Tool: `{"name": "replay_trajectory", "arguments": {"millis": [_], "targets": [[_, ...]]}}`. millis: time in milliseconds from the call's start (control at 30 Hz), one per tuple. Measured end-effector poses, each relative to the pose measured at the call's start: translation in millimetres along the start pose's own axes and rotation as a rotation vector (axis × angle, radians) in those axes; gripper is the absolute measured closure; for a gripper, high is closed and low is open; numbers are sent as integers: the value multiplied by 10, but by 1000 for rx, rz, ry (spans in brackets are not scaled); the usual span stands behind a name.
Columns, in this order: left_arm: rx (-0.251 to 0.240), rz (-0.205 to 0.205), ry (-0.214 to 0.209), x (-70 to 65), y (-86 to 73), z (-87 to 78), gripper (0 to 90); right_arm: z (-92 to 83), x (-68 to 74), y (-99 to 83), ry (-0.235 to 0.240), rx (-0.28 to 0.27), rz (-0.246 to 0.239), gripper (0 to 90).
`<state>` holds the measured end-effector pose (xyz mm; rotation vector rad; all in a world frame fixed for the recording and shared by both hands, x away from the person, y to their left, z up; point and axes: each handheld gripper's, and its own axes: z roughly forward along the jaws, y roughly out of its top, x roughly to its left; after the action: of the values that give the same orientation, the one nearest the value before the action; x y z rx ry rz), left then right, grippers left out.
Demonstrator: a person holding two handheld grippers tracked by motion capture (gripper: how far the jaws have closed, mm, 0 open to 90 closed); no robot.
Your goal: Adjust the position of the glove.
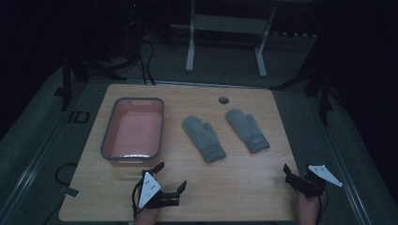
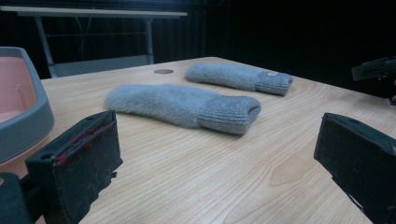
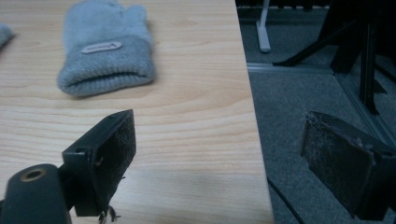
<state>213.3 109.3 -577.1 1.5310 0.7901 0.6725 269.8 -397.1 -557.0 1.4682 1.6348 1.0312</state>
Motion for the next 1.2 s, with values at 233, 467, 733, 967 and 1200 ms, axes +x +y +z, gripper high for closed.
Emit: {"name": "replay_trajectory", "arguments": {"millis": [233,467,733,967,1200], "targets": [[0,-3,-8,5,0,-2,9,18,-36,40,35,44,26,106],[-3,3,-10,4,-2,-6,9,30,-12,136,50,58,3,105],[-2,6,-12,3,-1,-7,9,30,52,353,84,41,-17,106],[-2,8,-16,4,-1,-7,9,75,173,489,156,27,-13,106],[-2,9,-15,2,-1,-7,9,191,407,629,174,41,-75,105]]}}
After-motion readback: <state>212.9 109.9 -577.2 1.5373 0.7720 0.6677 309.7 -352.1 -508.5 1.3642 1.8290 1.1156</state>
